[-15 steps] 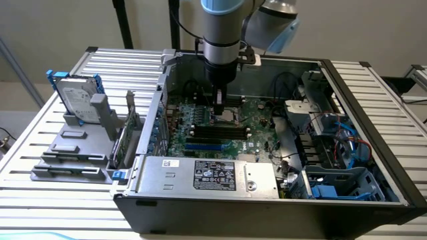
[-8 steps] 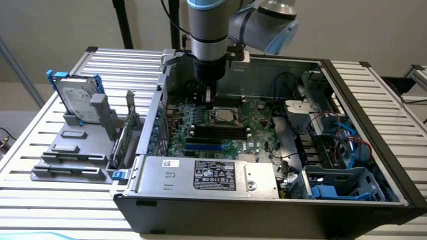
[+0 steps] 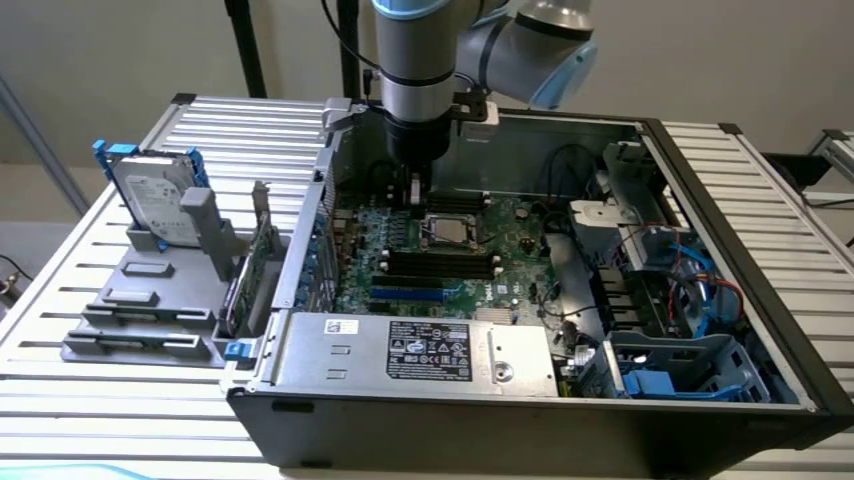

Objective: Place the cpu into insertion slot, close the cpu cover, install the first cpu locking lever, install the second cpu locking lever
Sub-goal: 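Close the cpu cover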

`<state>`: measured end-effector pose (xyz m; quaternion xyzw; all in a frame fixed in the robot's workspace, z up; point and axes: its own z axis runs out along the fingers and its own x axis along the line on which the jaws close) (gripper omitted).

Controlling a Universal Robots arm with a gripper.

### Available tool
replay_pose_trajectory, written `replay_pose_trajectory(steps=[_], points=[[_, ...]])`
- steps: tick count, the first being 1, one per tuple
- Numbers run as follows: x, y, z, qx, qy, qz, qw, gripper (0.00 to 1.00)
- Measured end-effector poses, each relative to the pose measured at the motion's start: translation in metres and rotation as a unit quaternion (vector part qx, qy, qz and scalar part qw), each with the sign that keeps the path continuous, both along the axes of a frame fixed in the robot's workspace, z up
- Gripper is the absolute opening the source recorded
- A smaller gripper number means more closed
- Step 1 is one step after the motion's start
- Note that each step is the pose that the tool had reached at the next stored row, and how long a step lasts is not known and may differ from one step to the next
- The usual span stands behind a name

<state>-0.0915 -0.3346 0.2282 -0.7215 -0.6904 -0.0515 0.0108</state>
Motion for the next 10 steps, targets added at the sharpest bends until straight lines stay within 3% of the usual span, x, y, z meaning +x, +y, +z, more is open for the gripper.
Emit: replay_pose_trajectory(steps=[10], points=[[0.0003, -0.0001, 0.0000, 0.0001, 0.0000, 0.000, 1.0000, 0.11]])
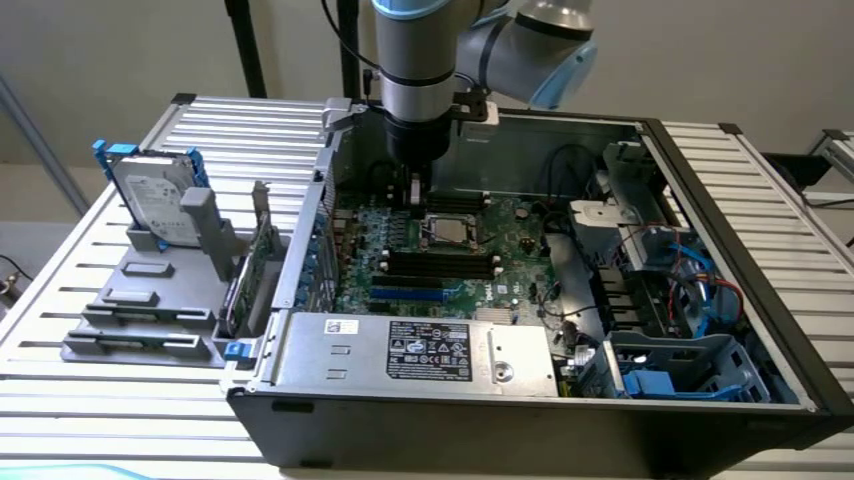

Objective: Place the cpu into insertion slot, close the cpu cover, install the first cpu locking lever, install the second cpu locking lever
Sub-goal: 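Close the cpu cover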

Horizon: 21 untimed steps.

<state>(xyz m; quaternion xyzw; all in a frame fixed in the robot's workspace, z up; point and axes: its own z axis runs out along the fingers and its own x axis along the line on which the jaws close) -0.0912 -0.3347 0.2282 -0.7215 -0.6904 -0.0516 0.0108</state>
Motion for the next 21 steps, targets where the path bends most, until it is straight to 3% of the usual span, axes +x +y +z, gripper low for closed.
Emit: replay_pose_trajectory(steps=[3, 8, 15, 21], points=[[0.008, -0.0006, 0.0007, 0.0004, 0.0010, 0.000, 1.0000, 0.11], [0.030, -0.0026, 0.0053, 0.0014, 0.0059, 0.000, 1.0000, 0.11], [0.062, -0.0055, 0.0230, 0.0032, 0.0123, 0.000, 0.9999, 0.11], [0.089, -0.0072, 0.0387, 0.0059, 0.0157, 0.000, 0.9999, 0.11]])
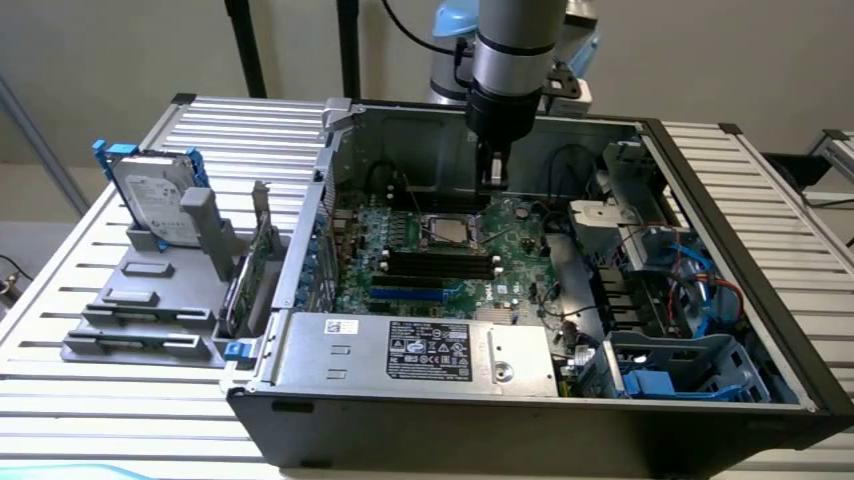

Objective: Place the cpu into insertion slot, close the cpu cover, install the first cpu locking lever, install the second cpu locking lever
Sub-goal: 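Close the cpu cover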

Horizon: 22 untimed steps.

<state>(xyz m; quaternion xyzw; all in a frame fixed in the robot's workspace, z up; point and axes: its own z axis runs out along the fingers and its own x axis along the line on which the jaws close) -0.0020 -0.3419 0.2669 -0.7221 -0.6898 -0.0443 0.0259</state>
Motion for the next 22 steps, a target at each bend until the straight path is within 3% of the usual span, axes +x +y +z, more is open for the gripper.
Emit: replay_pose_trajectory(steps=[6, 14, 22], points=[[0.027, -0.0012, 0.0095, 0.0032, 0.0017, 0.000, 1.0000, 0.11], [0.062, -0.0041, 0.0101, 0.0049, 0.0021, 0.000, 1.0000, 0.11], [0.065, -0.0076, -0.0033, 0.0050, 0.0021, 0.002, 1.0000, 0.11]])
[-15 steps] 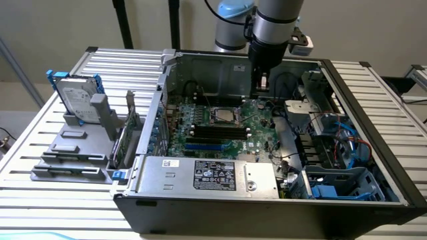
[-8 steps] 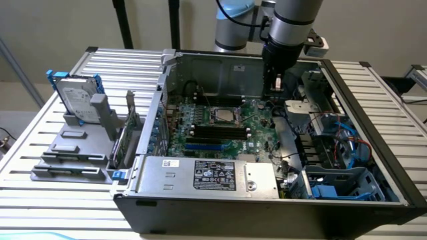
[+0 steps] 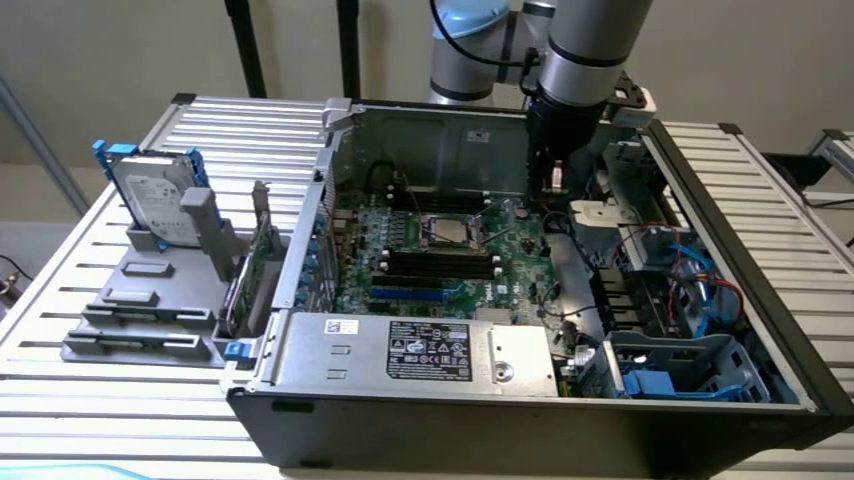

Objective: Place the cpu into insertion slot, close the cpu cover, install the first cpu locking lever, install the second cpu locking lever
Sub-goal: 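Close the cpu cover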

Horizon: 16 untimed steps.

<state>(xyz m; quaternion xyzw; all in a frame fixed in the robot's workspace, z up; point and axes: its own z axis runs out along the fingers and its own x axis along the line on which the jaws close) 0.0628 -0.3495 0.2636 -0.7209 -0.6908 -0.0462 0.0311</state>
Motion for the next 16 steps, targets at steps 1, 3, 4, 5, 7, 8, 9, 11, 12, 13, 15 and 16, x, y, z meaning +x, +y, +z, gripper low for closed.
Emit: replay_pose_trajectory(steps=[1, 3, 4, 5, 7, 8, 9, 11, 12, 13, 15, 16], points=[[0.000, -0.0004, -0.0018, -0.0001, 0.0000, 0.000, 1.0000, 0.11], [0.000, -0.0006, -0.0054, 0.0000, 0.0000, 0.001, 1.0000, 0.11], [0.000, -0.0006, -0.0073, 0.0000, 0.0000, 0.001, 1.0000, 0.11], [0.000, -0.0006, -0.0091, 0.0000, 0.0000, 0.002, 1.0000, 0.11], [0.000, -0.0006, -0.0126, 0.0000, 0.0000, 0.002, 1.0000, 0.11], [0.000, -0.0006, -0.0145, 0.0000, 0.0000, 0.002, 1.0000, 0.11], [0.000, -0.0006, -0.0163, 0.0000, 0.0000, 0.003, 1.0000, 0.11], [0.000, -0.0006, -0.0199, 0.0000, 0.0000, 0.003, 1.0000, 0.11], [0.000, -0.0006, -0.0217, -0.0001, 0.0000, 0.003, 1.0000, 0.11], [0.000, -0.0006, -0.0235, 0.0001, 0.0000, 0.004, 1.0000, 0.11], [0.000, -0.0006, -0.0262, 0.0008, 0.0000, 0.004, 1.0000, 0.11], [0.000, -0.0006, -0.0267, 0.0014, 0.0004, 0.004, 1.0000, 0.11]])
